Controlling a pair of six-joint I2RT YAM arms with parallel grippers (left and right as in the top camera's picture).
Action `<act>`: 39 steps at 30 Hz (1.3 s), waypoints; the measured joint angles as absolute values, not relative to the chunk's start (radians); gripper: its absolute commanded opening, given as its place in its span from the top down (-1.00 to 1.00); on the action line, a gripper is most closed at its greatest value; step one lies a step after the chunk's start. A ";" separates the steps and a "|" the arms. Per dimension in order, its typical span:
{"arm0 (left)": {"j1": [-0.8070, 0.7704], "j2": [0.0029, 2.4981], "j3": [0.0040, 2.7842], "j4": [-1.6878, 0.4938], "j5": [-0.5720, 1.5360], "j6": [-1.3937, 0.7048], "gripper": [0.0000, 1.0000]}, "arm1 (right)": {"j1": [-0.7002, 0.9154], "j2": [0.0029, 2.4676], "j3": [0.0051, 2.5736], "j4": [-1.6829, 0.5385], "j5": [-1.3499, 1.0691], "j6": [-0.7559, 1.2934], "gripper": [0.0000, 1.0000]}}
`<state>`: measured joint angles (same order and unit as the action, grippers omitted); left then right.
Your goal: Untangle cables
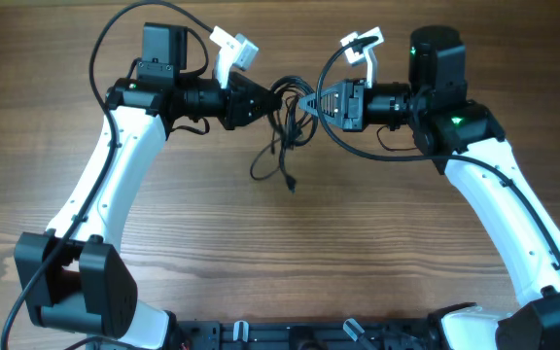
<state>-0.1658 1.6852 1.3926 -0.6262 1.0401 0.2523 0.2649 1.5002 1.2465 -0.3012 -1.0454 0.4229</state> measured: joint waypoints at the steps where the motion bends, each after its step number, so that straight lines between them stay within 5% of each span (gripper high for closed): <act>1: -0.168 1.685 1.393 -0.628 1.036 0.257 0.92 | 0.265 1.500 1.246 -0.301 -1.045 0.422 0.91; 6: -0.172 1.685 1.393 -0.642 1.008 0.257 0.92 | 0.265 1.501 1.246 -0.303 -1.026 0.422 0.91; 8: -0.172 1.685 1.393 -0.645 0.994 0.257 0.92 | 0.265 1.502 1.246 -0.307 -1.007 0.422 0.56; 12: -0.171 1.685 1.393 -0.648 0.952 0.244 0.92 | 0.265 1.504 1.247 -0.330 -0.943 0.421 0.22; 26: -0.169 1.685 1.393 -0.651 0.757 0.034 0.92 | 0.265 1.504 1.260 -0.396 -0.748 0.352 -0.12; 39: -0.169 1.685 1.393 -0.638 0.703 -0.134 0.92 | 0.316 1.504 1.271 -0.489 -0.645 0.334 -0.16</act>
<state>-0.1692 1.6852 1.3926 -0.6380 0.7029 -0.1337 0.3161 1.5036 1.2709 -0.4889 -0.6453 0.3344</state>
